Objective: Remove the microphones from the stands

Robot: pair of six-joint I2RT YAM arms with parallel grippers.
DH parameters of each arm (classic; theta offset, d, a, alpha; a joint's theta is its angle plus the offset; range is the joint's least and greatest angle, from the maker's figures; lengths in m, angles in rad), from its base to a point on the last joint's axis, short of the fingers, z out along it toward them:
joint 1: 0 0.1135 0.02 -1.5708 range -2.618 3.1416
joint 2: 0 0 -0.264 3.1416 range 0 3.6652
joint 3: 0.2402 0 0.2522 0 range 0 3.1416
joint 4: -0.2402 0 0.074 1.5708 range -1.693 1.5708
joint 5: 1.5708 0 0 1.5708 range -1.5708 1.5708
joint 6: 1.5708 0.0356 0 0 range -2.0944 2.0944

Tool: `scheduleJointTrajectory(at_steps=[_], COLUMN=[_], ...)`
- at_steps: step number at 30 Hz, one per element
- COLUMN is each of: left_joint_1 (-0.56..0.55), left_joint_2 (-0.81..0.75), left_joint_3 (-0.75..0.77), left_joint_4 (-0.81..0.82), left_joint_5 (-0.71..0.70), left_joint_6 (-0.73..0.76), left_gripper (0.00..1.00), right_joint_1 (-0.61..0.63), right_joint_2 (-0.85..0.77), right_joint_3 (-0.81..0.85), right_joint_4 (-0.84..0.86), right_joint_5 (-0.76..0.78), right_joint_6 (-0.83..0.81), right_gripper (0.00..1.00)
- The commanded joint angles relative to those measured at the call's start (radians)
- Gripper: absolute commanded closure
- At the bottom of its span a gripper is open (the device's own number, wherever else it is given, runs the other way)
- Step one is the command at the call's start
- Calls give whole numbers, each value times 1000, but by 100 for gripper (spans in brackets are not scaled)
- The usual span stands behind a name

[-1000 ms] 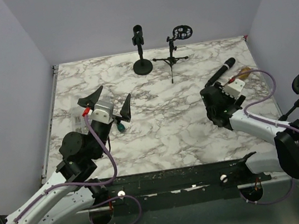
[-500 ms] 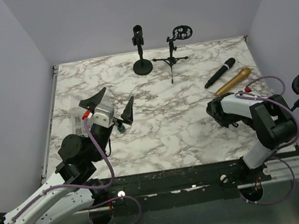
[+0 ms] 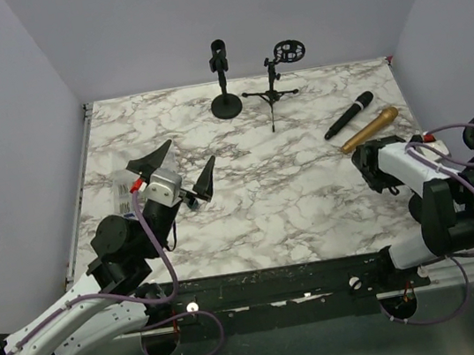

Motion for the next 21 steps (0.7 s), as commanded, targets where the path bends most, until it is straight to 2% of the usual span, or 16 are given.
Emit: scheduleJointTrajectory(at_steps=[1, 5, 12, 16, 21], left_joint_1=[-11, -16, -24, -29, -34], left_joint_2=[-16, -17, -14, -10, -5], left_joint_3=[11, 9, 10, 8, 6], left_joint_4=[15, 19, 16, 21, 22], left_joint_5=[-16, -19, -17, -21, -21], left_joint_6=[12, 14, 16, 20, 22], left_gripper=[6, 6, 6, 6, 5], right_joint_1=[-67, -124, -167, -173, -183], right_joint_2=[-21, 13, 82, 99, 104], right_joint_3=[44, 107, 120, 134, 145], right_joint_4=[-21, -21, -22, -22, -21], right_joint_5=[219, 235, 238, 241, 242], right_joint_6=[11, -37, -7, 8, 35], right_gripper=[0, 0, 1, 10, 30])
